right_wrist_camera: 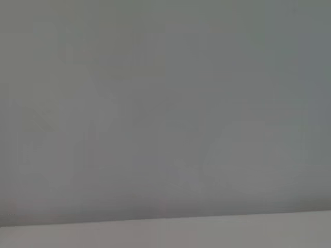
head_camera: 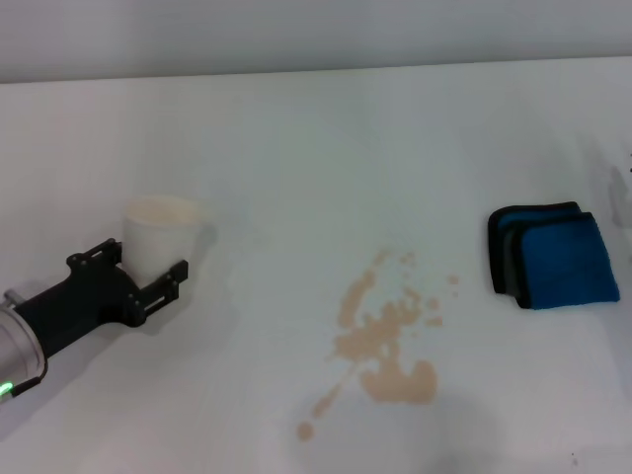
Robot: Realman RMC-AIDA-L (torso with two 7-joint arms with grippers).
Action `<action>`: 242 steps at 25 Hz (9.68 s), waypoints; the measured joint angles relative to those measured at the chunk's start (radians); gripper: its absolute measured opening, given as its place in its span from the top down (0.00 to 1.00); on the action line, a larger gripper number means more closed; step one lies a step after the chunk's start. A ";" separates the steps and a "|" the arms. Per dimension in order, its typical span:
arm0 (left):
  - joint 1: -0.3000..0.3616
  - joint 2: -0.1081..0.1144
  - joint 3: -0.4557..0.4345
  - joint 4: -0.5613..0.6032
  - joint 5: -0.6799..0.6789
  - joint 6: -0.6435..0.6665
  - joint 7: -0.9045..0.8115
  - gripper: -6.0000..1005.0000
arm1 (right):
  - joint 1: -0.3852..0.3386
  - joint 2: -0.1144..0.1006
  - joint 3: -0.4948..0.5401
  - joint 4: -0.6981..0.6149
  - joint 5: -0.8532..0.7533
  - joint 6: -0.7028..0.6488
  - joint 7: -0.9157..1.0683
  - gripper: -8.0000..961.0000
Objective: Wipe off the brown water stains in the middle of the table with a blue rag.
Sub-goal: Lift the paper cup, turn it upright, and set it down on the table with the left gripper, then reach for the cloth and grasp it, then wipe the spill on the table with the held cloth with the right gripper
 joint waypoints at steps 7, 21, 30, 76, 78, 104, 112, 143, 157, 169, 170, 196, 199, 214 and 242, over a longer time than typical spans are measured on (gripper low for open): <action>-0.002 -0.001 0.009 -0.001 0.026 -0.003 0.153 0.35 | 0.007 0.000 -0.028 0.000 0.000 -0.005 0.000 0.58; 0.091 -0.008 0.011 -0.014 -0.075 -0.012 0.339 0.35 | 0.009 0.000 -0.040 -0.011 0.000 -0.053 0.000 0.58; 0.117 -0.005 0.011 -0.014 -0.163 -0.026 0.343 0.32 | 0.010 0.001 -0.058 -0.011 0.000 -0.053 0.000 0.58; 0.304 -0.001 0.002 -0.229 -0.511 -0.390 0.430 0.12 | -0.013 -0.001 -0.057 -0.027 -0.001 -0.042 0.000 0.58; 0.318 -0.001 0.002 -0.242 -0.571 -0.394 0.433 0.12 | -0.017 -0.002 -0.055 -0.029 0.001 -0.041 0.000 0.58; 0.216 0.016 -0.018 -0.242 -0.799 -0.227 0.469 0.12 | -0.203 -0.016 -0.376 -0.875 -0.505 0.232 0.996 0.58; 0.196 0.009 -0.017 -0.244 -0.782 -0.186 0.473 0.12 | -0.096 -0.015 -0.389 -1.204 -0.901 0.429 1.390 0.58; 0.170 0.014 -0.017 -0.236 -0.774 -0.187 0.499 0.13 | 0.132 0.004 -1.152 -1.240 -1.481 0.464 2.040 0.52; 0.170 0.015 -0.017 -0.235 -0.774 -0.185 0.499 0.13 | 0.156 0.006 -1.200 -1.202 -1.530 0.455 2.092 0.39; 0.170 0.013 -0.017 -0.236 -0.775 -0.183 0.499 0.13 | 0.181 0.006 -1.214 -1.140 -1.539 0.443 2.101 0.40; 0.170 0.013 -0.017 -0.236 -0.775 -0.183 0.499 0.13 | 0.181 0.006 -1.214 -1.140 -1.539 0.442 2.103 0.40; 0.170 0.011 -0.020 -0.239 -0.775 -0.183 0.499 0.13 | 0.186 0.005 -1.212 -1.138 -1.569 0.415 2.123 0.74; 0.170 0.011 -0.021 -0.240 -0.775 -0.183 0.499 0.13 | 0.186 0.005 -1.213 -1.138 -1.578 0.407 2.124 0.76; 0.170 0.011 -0.022 -0.236 -0.776 -0.183 0.499 0.13 | 0.244 0.011 -1.323 -1.139 -1.470 0.385 2.110 0.93; 0.147 0.012 -0.017 -0.233 -0.775 -0.191 0.499 0.13 | 0.408 0.018 -1.742 -1.215 -1.133 0.441 2.178 0.93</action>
